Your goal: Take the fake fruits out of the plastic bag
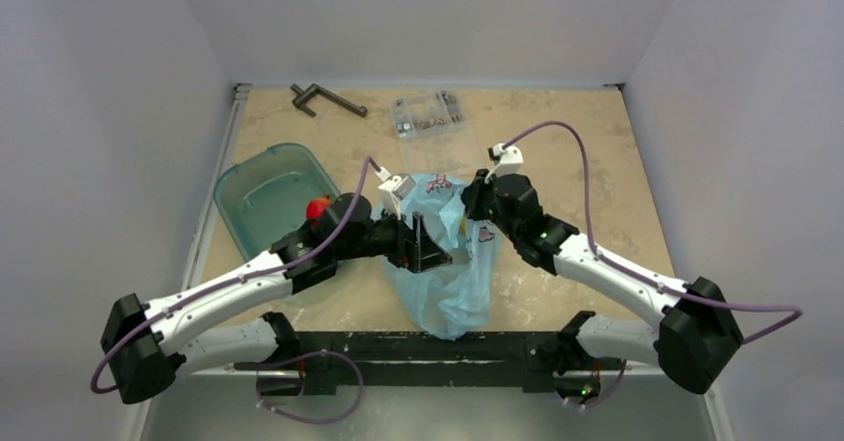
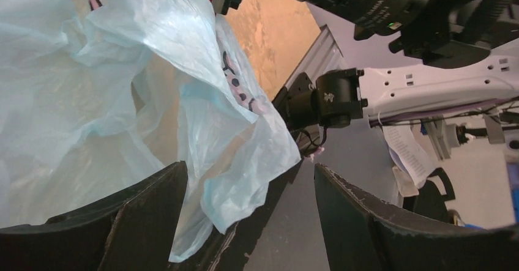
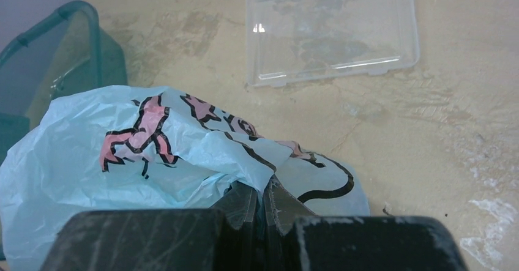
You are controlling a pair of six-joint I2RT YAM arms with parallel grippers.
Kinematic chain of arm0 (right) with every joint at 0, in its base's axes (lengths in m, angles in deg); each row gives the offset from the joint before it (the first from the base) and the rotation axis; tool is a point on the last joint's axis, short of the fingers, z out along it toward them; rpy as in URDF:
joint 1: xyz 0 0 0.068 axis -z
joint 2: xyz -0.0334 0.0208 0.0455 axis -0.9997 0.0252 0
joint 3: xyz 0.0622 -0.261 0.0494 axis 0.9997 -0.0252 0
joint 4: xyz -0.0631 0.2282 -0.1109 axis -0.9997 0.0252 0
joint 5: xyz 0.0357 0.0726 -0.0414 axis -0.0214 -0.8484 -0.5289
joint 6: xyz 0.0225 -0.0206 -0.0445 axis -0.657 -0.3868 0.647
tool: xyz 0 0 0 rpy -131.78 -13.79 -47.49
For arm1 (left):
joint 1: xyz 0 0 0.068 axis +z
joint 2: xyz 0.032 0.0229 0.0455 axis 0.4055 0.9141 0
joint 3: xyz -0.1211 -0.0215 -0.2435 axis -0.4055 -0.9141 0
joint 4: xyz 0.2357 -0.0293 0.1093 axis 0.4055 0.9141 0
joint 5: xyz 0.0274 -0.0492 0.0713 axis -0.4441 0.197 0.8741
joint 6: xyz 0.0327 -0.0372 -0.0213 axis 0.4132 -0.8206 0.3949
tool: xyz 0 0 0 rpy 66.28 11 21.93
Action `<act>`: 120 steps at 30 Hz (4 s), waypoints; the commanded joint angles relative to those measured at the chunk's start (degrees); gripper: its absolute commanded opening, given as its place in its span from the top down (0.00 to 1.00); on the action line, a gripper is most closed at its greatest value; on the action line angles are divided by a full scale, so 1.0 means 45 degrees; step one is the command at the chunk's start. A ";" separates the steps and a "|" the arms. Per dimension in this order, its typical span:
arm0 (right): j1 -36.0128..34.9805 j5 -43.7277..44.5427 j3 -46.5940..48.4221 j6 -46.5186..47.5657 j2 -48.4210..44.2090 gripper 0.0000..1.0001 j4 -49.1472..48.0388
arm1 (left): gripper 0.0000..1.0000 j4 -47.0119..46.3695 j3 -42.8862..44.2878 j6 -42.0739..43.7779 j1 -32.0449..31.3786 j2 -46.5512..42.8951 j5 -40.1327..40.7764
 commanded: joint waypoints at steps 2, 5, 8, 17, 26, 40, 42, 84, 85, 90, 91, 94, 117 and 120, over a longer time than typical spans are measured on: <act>0.0667 0.0095 0.1092 0.0388 0.0575 1.00 -0.0287 | 0.24 0.3048 0.1444 0.0857 -0.0050 -0.1531 0.2348; 0.0889 -0.0069 0.1322 0.0285 0.0807 1.00 -0.0190 | 0.23 0.4183 0.1467 0.0364 -0.0050 -0.2122 0.3487; 0.1110 -0.0024 0.1466 0.0068 0.1008 1.00 0.0087 | 0.19 0.4397 0.1287 0.0081 -0.0050 -0.2533 0.3665; 0.1273 -0.0828 0.1270 -0.0184 0.0915 1.00 -0.0038 | 0.37 0.3038 0.1402 -0.0222 -0.0050 -0.0493 0.1290; 0.1278 -0.1405 0.0447 -0.0362 0.0300 1.00 -0.0632 | 0.70 0.1245 0.1964 -0.1573 -0.0050 0.2880 0.1051; 0.1272 -0.4146 -0.1990 0.0385 -0.0757 1.00 -0.2665 | 0.61 0.0993 0.4124 -0.2016 0.1076 0.6758 0.3994; 0.1284 -0.4108 -0.2137 0.0293 -0.0730 1.00 -0.2582 | 0.60 0.0797 0.4269 -0.2281 0.1198 0.7337 0.4045; 0.2245 -0.5188 -0.3770 -0.0631 0.1240 1.00 -0.4625 | 0.49 -0.1354 0.2157 -0.1232 0.1376 0.7216 0.2618; 0.2339 -0.5310 -0.3927 -0.0598 0.1149 1.00 -0.4953 | 0.48 -0.1316 0.2095 -0.1118 0.1361 0.7088 0.2572; 0.2564 -0.5785 -0.4334 -0.0910 0.1337 0.99 -0.6587 | 0.46 -0.1398 0.1737 -0.0862 0.1306 0.6314 0.2477; 0.2562 -0.5487 -0.3895 -0.0884 0.1517 0.87 -0.5671 | 0.41 -0.1309 0.1740 -0.0717 0.1316 0.6087 0.2413; 0.2576 -0.4620 -0.2171 -0.0182 0.2072 0.52 -0.2204 | 0.28 0.0394 0.2360 0.0060 0.1317 0.5388 0.2475; 0.2112 -0.6113 -0.2407 -0.1329 -0.1165 0.16 0.3762 | 0.28 0.1132 0.1443 0.0281 0.0987 0.2443 -0.1082; 0.2113 -0.6067 -0.2788 -0.1350 -0.1076 0.35 0.3204 | 0.39 0.0288 0.1681 -0.0065 0.0663 0.3654 -0.1593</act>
